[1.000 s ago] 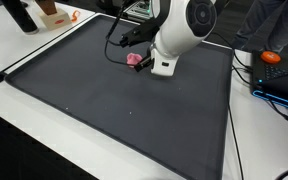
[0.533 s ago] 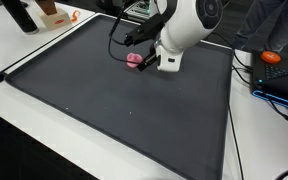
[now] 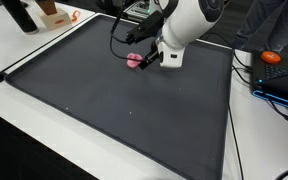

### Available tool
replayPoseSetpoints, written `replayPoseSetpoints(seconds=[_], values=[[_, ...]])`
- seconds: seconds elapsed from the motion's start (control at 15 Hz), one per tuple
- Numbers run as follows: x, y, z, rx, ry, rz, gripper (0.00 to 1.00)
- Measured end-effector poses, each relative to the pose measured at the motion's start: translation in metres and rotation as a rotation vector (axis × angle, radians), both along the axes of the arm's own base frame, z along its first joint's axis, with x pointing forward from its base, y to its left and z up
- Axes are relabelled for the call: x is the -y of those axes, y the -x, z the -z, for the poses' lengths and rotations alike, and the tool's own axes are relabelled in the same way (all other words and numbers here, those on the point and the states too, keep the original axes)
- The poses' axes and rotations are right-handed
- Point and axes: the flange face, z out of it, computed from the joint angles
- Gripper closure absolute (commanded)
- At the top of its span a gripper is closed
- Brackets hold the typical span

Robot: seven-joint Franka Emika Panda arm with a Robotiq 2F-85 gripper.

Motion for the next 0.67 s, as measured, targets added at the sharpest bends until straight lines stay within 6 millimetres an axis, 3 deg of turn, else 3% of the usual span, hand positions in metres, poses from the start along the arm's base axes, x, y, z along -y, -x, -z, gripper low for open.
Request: replayPoseSetpoints(seconds=[0.67], values=[[0.013,-0.017,-0.010,0.048,-0.008,0.059,0.00]])
